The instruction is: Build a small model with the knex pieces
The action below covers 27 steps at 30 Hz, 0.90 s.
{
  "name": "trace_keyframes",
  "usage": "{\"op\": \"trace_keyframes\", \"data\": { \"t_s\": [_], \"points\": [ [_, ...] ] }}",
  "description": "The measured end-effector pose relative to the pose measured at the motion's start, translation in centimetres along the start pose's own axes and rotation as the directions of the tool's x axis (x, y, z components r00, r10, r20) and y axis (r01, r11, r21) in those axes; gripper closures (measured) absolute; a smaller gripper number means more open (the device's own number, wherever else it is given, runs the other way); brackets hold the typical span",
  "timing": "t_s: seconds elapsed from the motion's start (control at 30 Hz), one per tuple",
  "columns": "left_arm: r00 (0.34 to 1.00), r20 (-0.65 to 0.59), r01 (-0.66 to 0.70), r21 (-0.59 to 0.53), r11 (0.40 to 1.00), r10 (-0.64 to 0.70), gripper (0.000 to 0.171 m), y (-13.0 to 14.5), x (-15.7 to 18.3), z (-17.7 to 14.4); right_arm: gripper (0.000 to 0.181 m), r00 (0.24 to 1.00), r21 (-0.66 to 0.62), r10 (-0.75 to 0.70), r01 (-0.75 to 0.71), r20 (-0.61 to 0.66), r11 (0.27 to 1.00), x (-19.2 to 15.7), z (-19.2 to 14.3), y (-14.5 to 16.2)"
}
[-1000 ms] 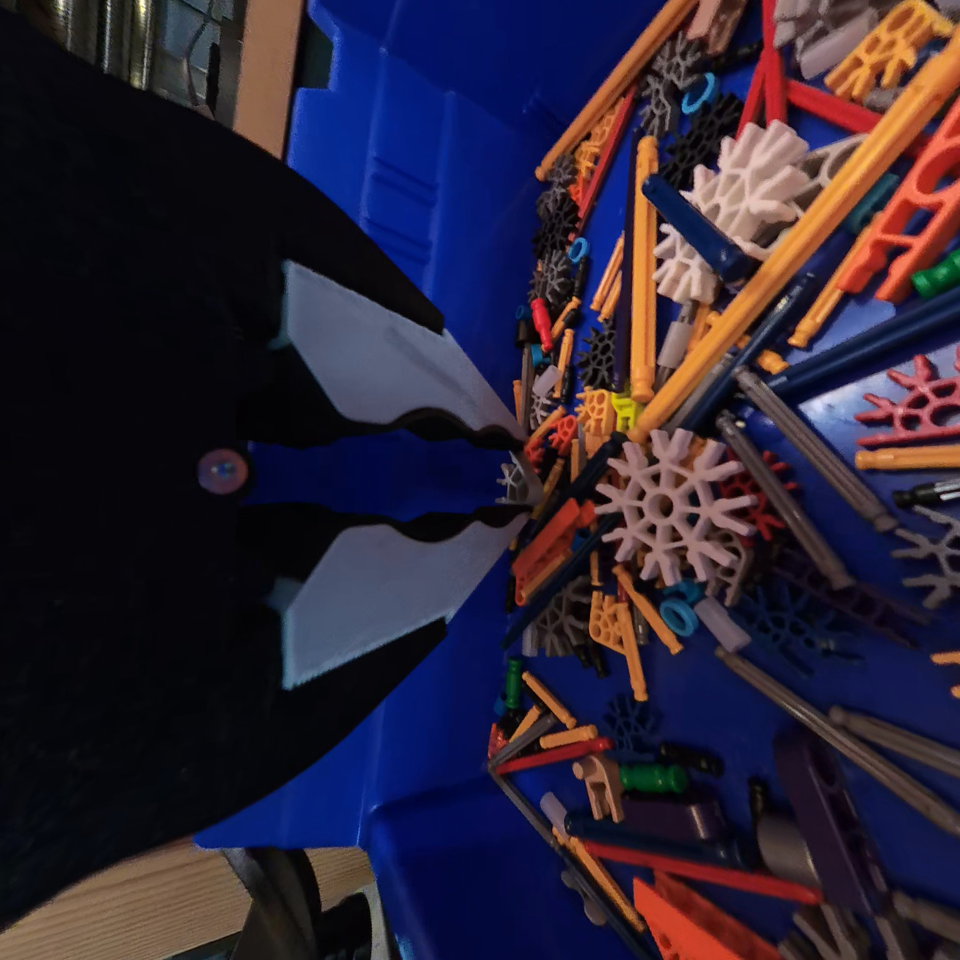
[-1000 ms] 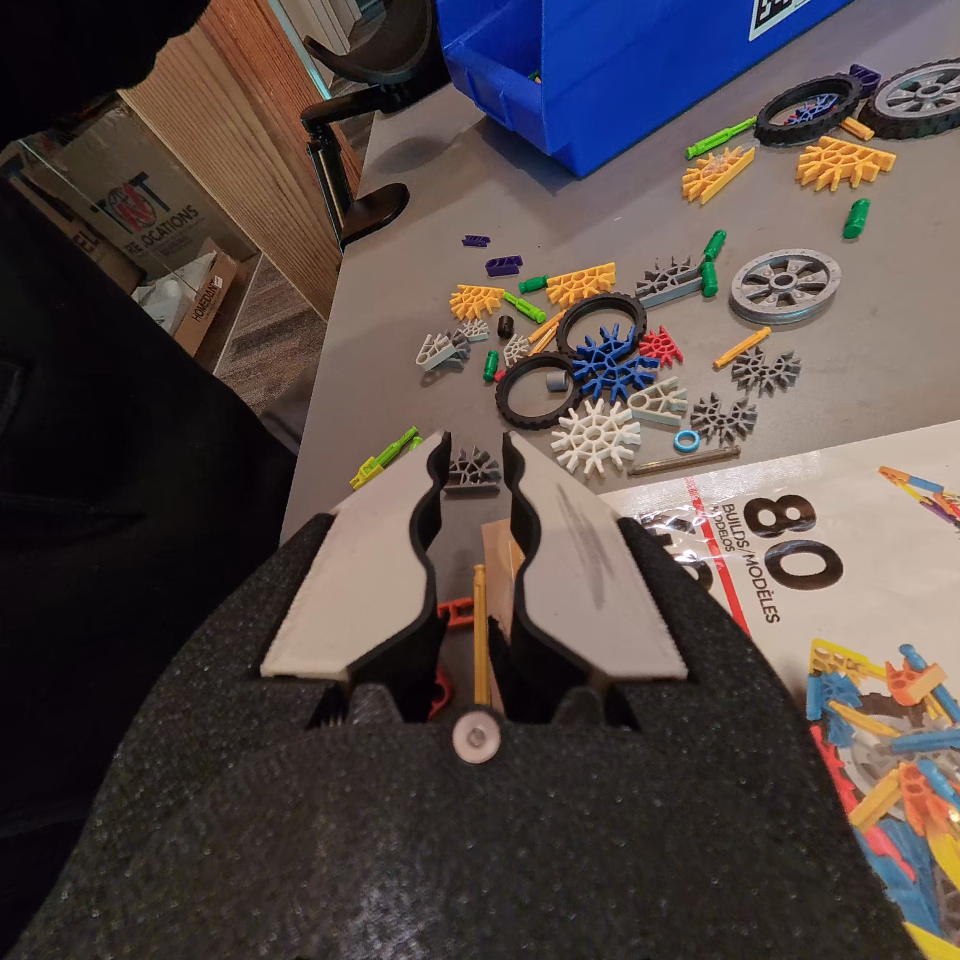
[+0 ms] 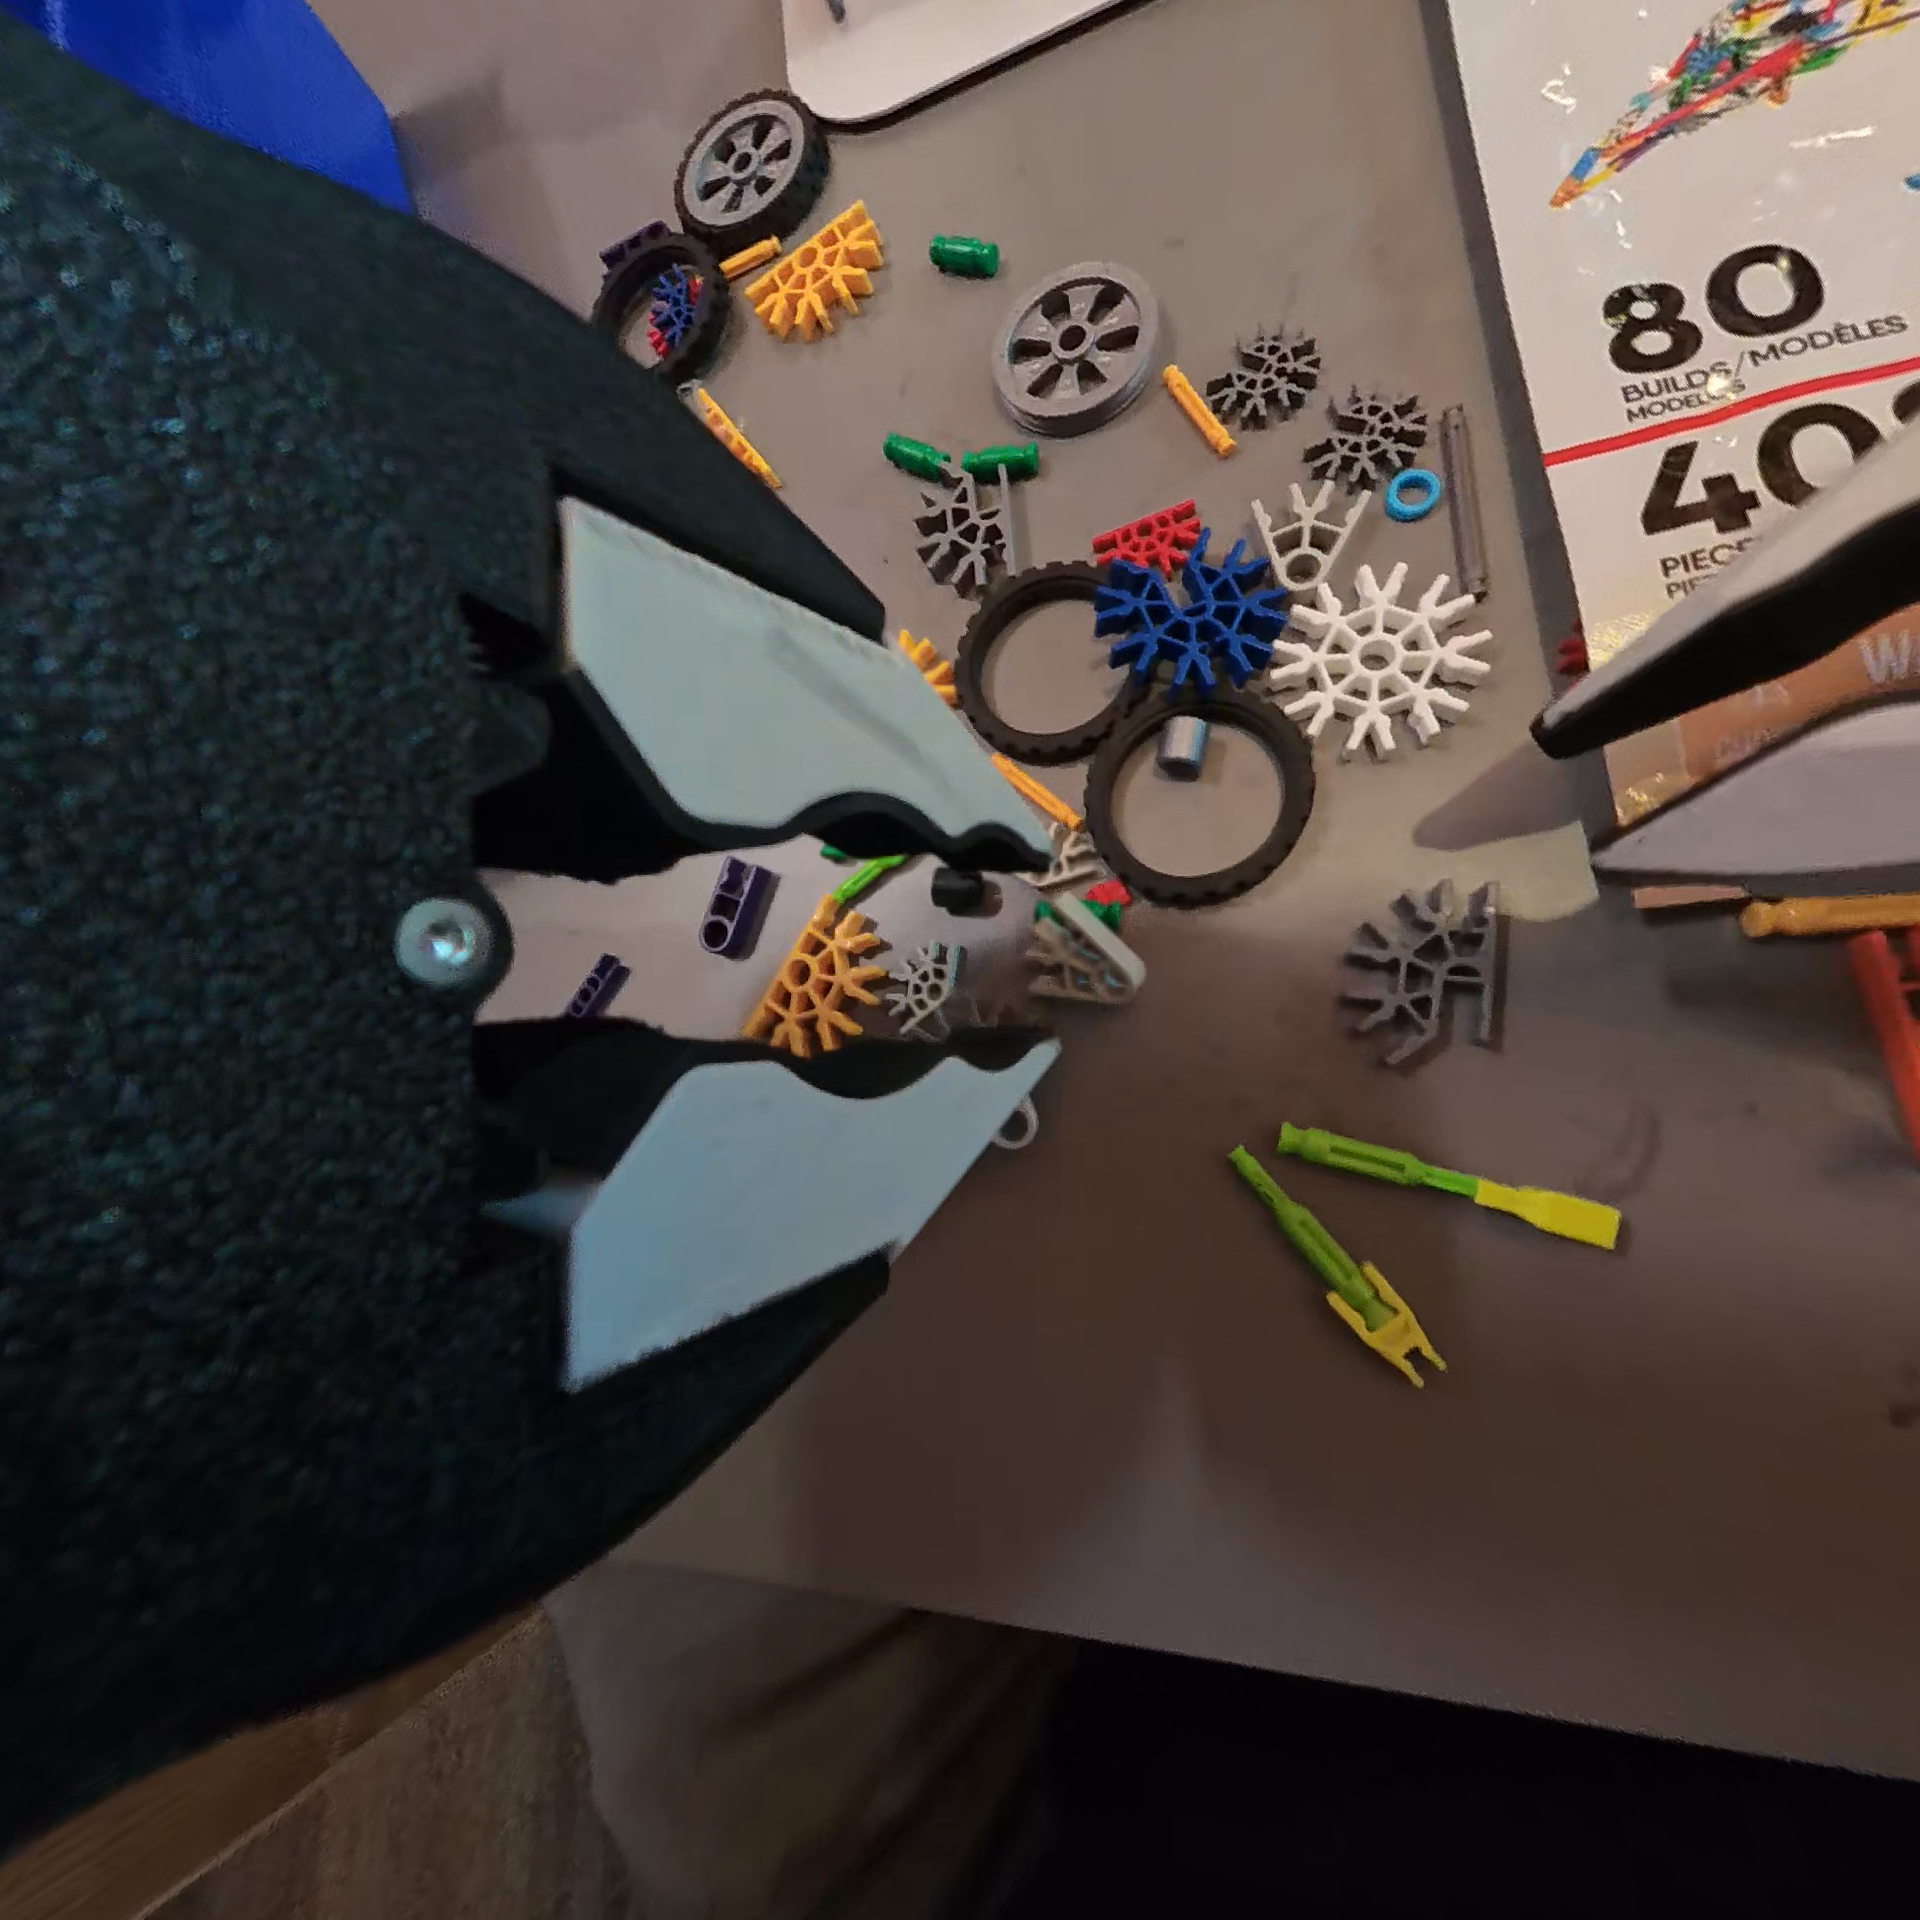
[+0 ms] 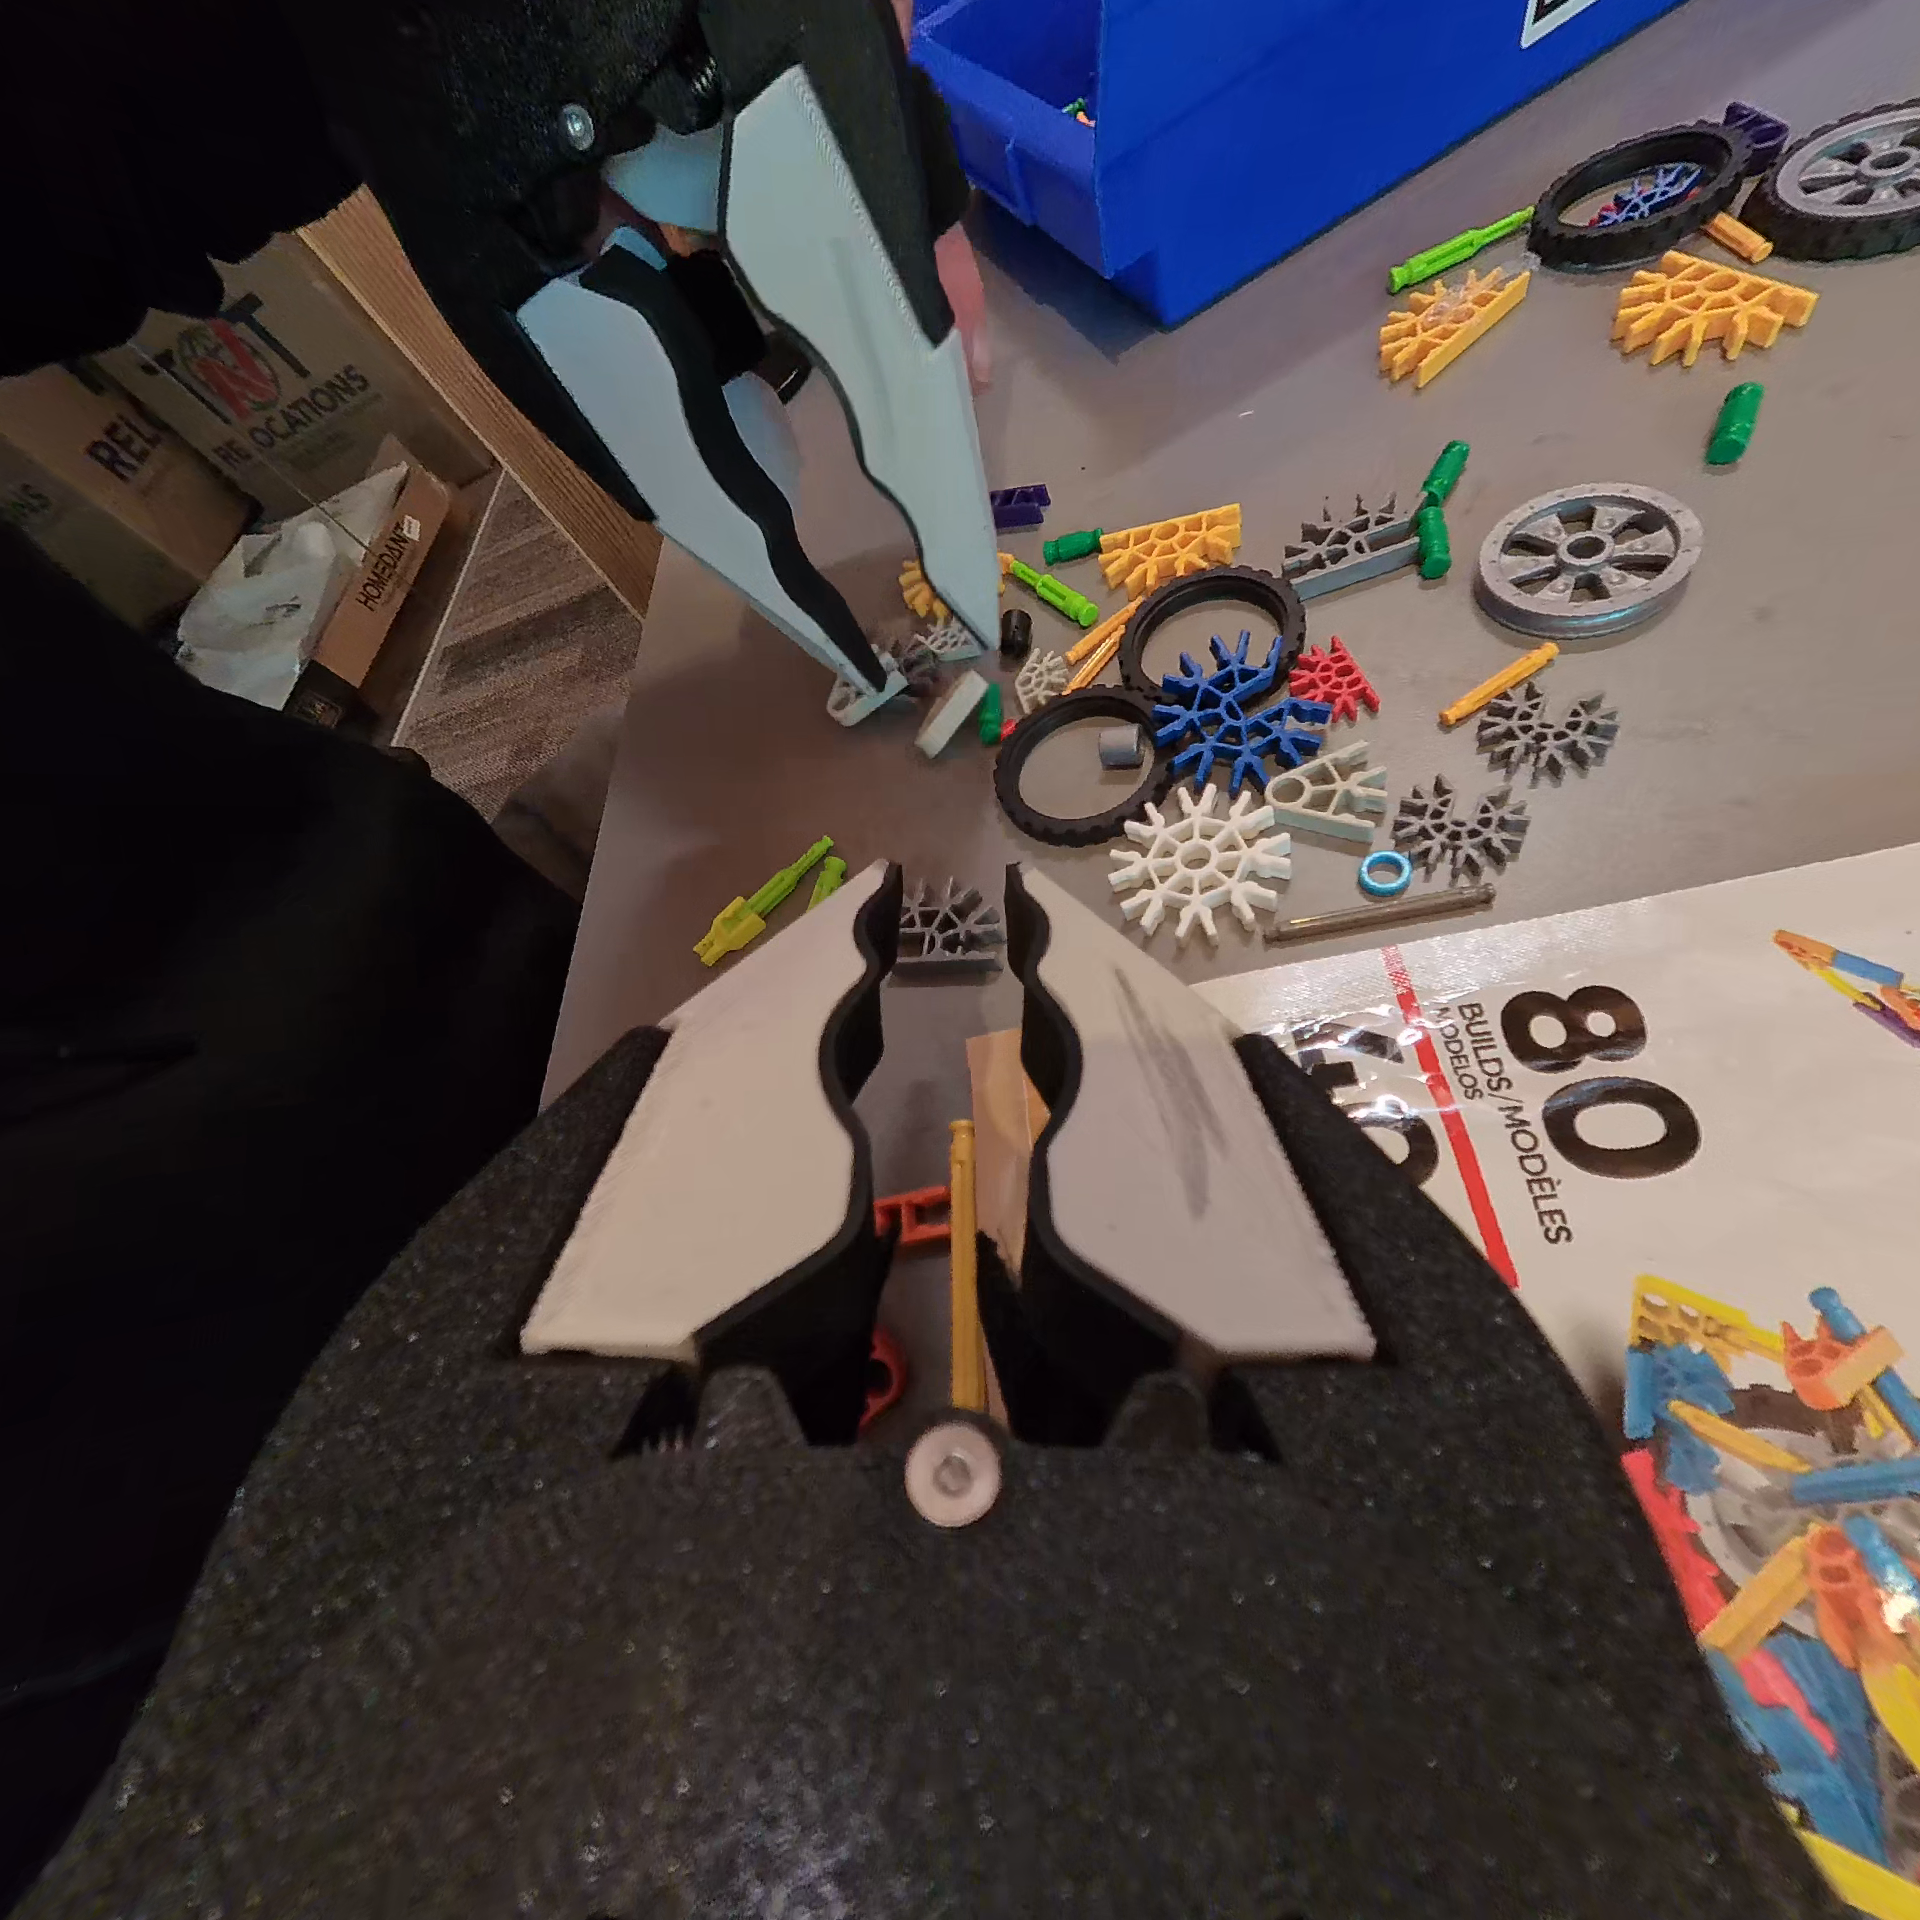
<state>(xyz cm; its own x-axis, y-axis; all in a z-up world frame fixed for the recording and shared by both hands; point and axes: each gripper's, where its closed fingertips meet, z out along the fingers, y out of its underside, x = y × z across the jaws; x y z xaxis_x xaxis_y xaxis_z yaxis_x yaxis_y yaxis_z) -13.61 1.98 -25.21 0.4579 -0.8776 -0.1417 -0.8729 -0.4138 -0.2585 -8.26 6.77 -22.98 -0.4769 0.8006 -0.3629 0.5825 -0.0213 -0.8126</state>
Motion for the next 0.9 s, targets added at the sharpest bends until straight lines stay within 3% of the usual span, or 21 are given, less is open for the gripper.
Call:
{"op": "trace_keyframes", "data": {
  "t_s": [0.1,0.2,0.33,0.43,0.6,0.8,0.9],
  "points": [
    [0.999,0.042,0.018,-0.005,1.0,-0.018,0.136,0.5,-0.6,-0.9,0.163,1.0,-0.001,0.0,0.0,0.0,1.0,0.0,0.0,0.0],
    [0.993,0.108,0.047,-0.038,0.998,-0.042,0.137,2.5,-1.7,-4.5,0.163,1.0,0.003,0.003,-0.003,0.002,1.0,0.0,0.0,0.0],
    [0.948,0.275,0.203,-0.126,0.971,-0.163,0.146,9.7,-5.5,-11.8,0.163,1.0,-0.005,0.0,0.0,0.001,1.0,0.0,0.1,0.1],
    [0.893,0.338,0.37,-0.177,0.912,-0.297,0.149,16.6,-7.8,-15.0,0.163,1.0,-0.008,-0.002,0.002,0.0,1.0,0.0,0.1,0.1],
    [0.875,0.327,0.463,-0.349,0.815,-0.357,0.148,25.1,-9.3,-12.9,0.163,1.0,-0.006,0.002,-0.002,0.001,1.0,0.0,0.1,0.1],
    [0.891,0.236,0.453,-0.505,0.735,-0.387,0.138,30.0,-9.3,-8.2,0.163,1.0,0.002,0.01,-0.01,0.007,1.0,0.0,0.0,0.0],
    [0.877,0.207,0.476,-0.493,0.728,-0.433,0.136,30.4,-9.4,-6.7,0.163,1.0,0.006,0.014,-0.014,0.011,1.0,0.0,-0.1,-0.1]
  ]
}}
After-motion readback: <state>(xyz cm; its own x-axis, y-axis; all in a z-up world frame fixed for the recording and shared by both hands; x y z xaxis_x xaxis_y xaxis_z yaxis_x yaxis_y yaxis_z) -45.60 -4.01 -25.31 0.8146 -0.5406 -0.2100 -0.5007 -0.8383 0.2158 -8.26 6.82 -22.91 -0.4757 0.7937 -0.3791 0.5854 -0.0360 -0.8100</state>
